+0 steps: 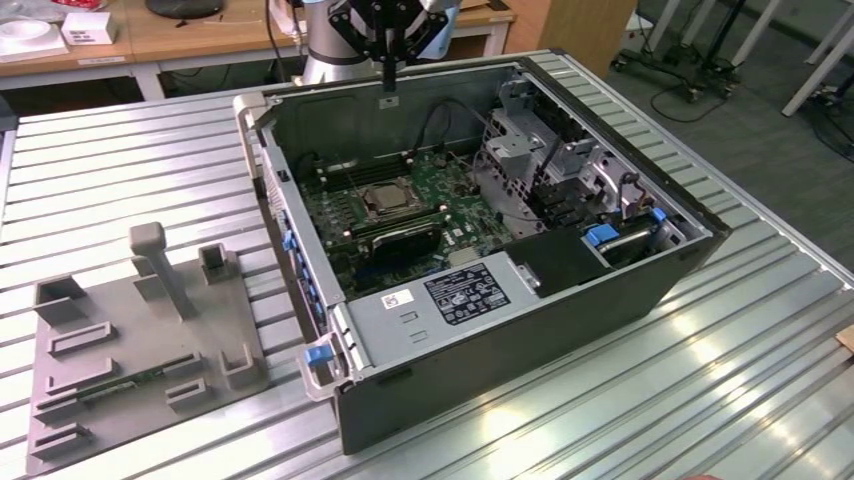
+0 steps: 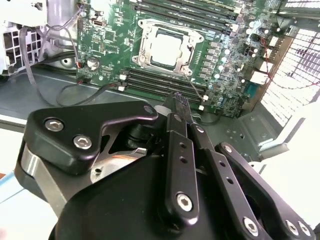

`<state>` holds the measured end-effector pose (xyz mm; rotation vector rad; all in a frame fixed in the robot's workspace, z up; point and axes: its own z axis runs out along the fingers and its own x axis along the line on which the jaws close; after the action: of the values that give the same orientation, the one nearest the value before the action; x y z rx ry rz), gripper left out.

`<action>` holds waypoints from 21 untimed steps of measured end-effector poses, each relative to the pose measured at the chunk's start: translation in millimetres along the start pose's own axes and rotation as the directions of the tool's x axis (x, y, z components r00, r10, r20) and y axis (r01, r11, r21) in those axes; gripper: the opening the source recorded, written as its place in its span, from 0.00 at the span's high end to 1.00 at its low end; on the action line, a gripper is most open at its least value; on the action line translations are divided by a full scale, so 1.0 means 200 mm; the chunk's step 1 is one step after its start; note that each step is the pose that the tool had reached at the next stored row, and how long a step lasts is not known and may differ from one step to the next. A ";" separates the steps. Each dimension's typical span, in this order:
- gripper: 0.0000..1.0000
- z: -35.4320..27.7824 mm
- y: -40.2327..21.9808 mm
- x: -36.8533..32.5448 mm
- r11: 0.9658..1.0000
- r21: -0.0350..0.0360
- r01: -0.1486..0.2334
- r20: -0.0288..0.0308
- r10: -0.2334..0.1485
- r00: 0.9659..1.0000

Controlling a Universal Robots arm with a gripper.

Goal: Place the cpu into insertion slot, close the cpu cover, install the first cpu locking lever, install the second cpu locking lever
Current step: 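Close the cpu cover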

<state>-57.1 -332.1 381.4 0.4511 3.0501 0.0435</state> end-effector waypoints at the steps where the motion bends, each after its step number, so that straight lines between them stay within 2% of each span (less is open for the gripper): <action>1: 0.90 0.000 0.000 0.000 1.000 0.000 0.000 -0.001 0.000 1.000; 3: 0.90 0.000 0.000 0.000 1.000 0.000 0.006 -0.001 -0.006 1.000; 6: 0.90 0.004 0.000 0.000 0.999 -0.003 0.053 -0.003 -0.053 0.999; 12: 0.90 0.015 -0.001 0.001 0.990 -0.008 0.144 -0.005 -0.144 0.990; 14: 0.90 0.015 -0.001 0.001 0.988 -0.008 0.153 -0.006 -0.153 0.988; 21: 0.90 0.017 0.000 0.000 0.988 -0.009 0.156 -0.006 -0.156 0.988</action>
<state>-56.9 -332.1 378.1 0.2109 3.0798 0.0505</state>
